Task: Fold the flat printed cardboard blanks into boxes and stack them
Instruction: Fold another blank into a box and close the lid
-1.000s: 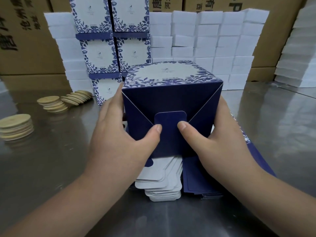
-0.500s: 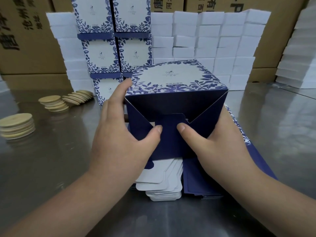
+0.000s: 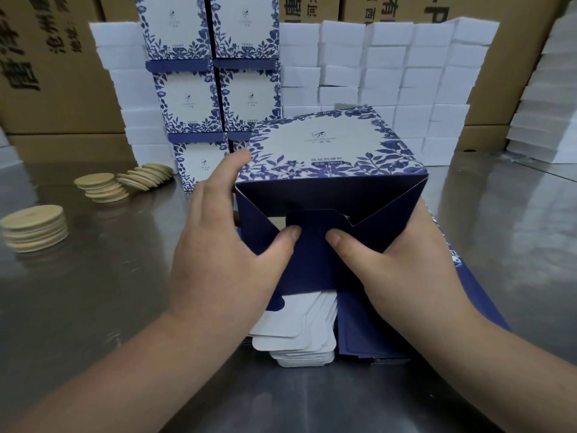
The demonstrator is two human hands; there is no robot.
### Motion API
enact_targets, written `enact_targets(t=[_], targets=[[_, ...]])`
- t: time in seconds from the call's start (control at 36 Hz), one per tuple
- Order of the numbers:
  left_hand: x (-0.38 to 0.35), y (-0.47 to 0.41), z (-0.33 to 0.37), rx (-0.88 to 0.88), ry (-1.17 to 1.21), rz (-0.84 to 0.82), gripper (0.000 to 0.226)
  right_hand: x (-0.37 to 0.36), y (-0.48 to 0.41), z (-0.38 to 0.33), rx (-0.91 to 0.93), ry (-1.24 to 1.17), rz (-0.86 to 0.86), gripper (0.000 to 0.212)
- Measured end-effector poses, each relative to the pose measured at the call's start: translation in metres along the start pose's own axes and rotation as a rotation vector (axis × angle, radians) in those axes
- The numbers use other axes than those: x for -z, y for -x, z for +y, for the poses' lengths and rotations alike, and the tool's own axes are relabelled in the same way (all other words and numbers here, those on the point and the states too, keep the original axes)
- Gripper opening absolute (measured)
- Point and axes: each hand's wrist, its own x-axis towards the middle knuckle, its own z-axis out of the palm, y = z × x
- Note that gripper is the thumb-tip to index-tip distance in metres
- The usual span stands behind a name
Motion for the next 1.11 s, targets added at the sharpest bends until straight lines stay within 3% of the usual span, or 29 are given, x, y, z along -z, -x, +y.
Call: enact_targets(t=[0.64,1.11], targets=[[-0.003,0.0,-0.004,-0.014,-0.02,0.059,0.075,-0.001,0.0,0.0,-0.007,-0.04,0.015,0.053],[-0.002,0.001,-0.005,-0.055,0.018,0.014,0.078,0.006,-0.002,-0.009,-0.015,-0.008,-0.025,0.025]])
